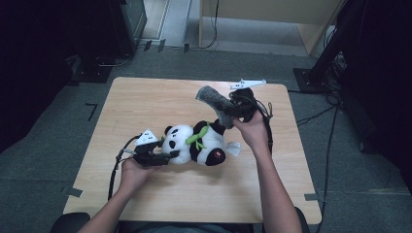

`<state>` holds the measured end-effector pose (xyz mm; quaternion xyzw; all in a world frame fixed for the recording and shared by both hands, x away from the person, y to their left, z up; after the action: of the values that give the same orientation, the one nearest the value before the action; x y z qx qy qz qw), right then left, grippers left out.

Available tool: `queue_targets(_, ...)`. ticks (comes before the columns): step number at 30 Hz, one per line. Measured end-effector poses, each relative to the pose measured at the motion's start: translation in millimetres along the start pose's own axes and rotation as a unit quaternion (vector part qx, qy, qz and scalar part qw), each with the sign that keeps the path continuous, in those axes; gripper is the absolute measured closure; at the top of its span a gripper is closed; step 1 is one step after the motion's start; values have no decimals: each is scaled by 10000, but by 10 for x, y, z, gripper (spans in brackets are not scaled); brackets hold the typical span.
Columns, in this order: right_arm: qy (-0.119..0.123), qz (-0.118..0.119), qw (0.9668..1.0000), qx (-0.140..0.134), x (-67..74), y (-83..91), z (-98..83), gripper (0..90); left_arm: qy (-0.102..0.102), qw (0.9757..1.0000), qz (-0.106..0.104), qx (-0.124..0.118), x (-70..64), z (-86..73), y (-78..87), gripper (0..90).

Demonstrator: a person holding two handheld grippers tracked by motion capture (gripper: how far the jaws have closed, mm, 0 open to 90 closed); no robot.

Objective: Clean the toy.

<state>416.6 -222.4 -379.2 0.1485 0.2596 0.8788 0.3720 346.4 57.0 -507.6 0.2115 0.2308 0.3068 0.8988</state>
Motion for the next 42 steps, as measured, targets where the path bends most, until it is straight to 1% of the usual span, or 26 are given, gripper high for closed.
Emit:
queue_targets(1,-10,-18,10000,32,-2,15,-42,747,51,10000,-6,29,1,11,-2,337)
queue_targets(2,1,-55,9999,86,-8,24,-87,746,59,10000,-9,37,3,16,-3,337)
queue_targets(3,1,-55,9999,86,-8,24,-87,746,59,10000,-9,37,3,16,-3,336)
queue_targets(4,26,-64,9999,107,-18,20,-191,745,82,9999,-13,62,4,22,-4,335)
queue_targets(7,-100,25,9998,198,-19,-40,-333,744,85,9999,-18,95,5,29,-5,332)
queue_targets(8,-100,25,9998,198,-19,-40,-333,744,96,9999,-25,110,6,33,-6,332)
queue_targets(9,-176,124,9994,278,-3,-95,-391,742,105,9999,-26,112,8,37,-8,327)
queue_targets(10,-176,124,9994,278,-3,-95,-391,742,123,9999,-31,102,11,40,-13,327)
queue_targets(11,-146,87,9993,340,17,-145,-439,741,170,9998,-58,104,17,44,-18,322)
queue_targets(12,-146,87,9993,340,17,-145,-439,741,170,9998,-58,104,17,44,-18,321)
queue_targets(13,-24,-72,9990,448,36,-180,-486,739,208,9997,-86,94,23,49,-24,320)
queue_targets(14,15,-116,9989,458,33,-188,-506,738,223,9997,-96,93,25,50,-25,320)
queue_targets(15,-33,-116,9990,438,27,-184,-527,738,230,9996,-108,96,26,50,-26,320)
queue_targets(17,-219,-33,9991,356,-6,-164,-570,738,208,9997,-111,109,26,49,-26,319)
queue_targets(18,-270,-6,9991,330,-25,-153,-594,739,208,9997,-111,109,26,49,-26,319)
queue_targets(20,-408,20,9986,349,-54,-133,-643,739,201,9997,-105,112,25,50,-26,318)
queue_targets(23,-494,15,9982,328,-95,-109,-707,739,216,9996,-114,109,27,50,-27,317)
queue_targets(26,-626,-27,9972,407,-162,-97,-775,741,196,9997,-124,88,32,48,-28,313)
queue_targets(28,-708,-109,9959,557,-229,-97,-821,742,133,9998,-141,29,37,36,-30,303)
queue_targets(30,-816,-133,9947,612,-286,-102,-861,744,114,9998,-150,2,40,29,-31,295)
queue_targets(31,-816,-133,9947,612,-286,-102,-861,744,116,9998,-158,-5,42,27,-30,295)
queue_targets(32,-875,-237,9932,728,-337,-101,-889,746,96,9998,-157,-4,43,25,-30,294)
queue_targets(34,-882,-349,9925,774,-379,-86,-900,747,93,9998,-158,-9,41,23,-30,293)
queue_targets(36,-921,-363,9928,680,-403,-45,-872,746,77,9998,-160,-10,41,21,-29,293)
queue_targets(38,-893,-376,9939,522,-399,15,-805,746,58,9999,-150,-14,38,18,-28,292)
queue_targets(42,-773,-287,9964,218,-297,118,-626,746,40,9999,-133,-14,33,14,-26,292)
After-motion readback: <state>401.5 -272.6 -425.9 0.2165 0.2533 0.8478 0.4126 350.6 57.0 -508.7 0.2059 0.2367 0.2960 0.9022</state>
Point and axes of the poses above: each handheld gripper's, and its own axes: y roughly backward along the jaws, z roughly out of its top, x roughly to its left, the point moved 4 cm from there along -y, roughly forward along the jaws, and after that the axes turned 5 degrees about y, right-handed, at the moved point
